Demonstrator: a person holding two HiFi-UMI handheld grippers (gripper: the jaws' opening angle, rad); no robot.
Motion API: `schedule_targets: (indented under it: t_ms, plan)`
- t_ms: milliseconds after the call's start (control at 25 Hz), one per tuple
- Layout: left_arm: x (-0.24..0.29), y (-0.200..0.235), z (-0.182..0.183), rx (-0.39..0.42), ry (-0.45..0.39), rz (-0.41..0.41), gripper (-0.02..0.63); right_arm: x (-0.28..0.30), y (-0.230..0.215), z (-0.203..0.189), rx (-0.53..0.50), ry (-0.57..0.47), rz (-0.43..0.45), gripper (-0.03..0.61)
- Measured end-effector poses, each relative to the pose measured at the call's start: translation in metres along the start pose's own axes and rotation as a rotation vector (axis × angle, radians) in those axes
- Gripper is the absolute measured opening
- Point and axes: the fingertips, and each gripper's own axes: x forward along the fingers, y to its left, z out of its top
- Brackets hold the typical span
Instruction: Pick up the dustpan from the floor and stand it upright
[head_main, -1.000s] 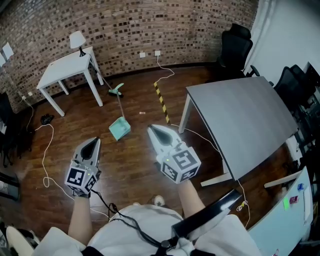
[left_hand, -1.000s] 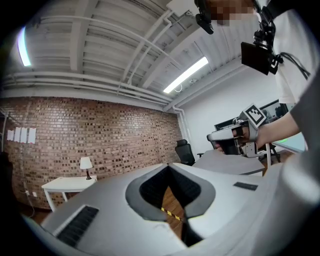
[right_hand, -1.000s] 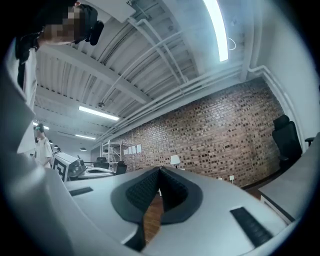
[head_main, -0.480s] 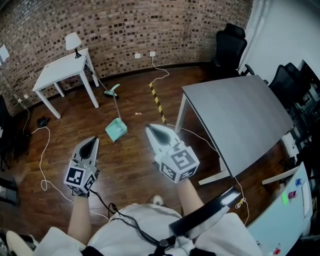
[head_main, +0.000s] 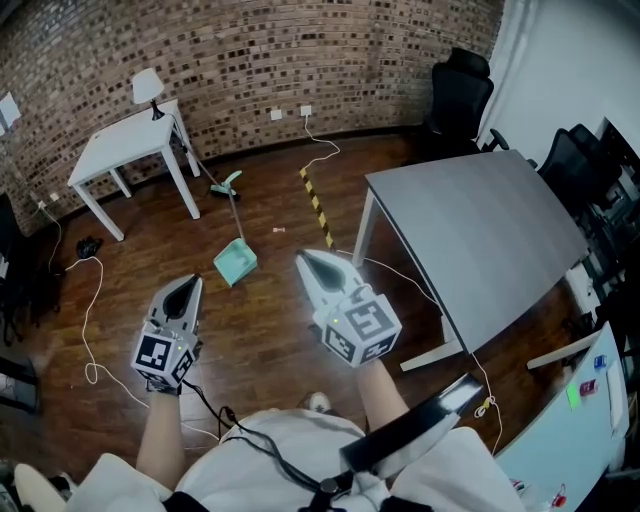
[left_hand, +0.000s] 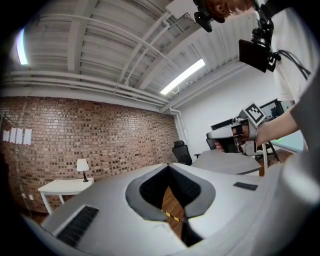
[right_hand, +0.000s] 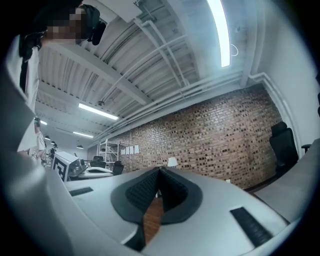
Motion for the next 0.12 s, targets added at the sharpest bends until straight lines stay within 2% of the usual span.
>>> schedule_targets:
  t_ms: [120]
  plan:
    - [-0.0034, -0.0023, -0.0028, -0.002, 0.012, -0.007, 0.005, -0.0025, 0.0027, -0.0039, 0.006, 0.013, -0.003, -0.017]
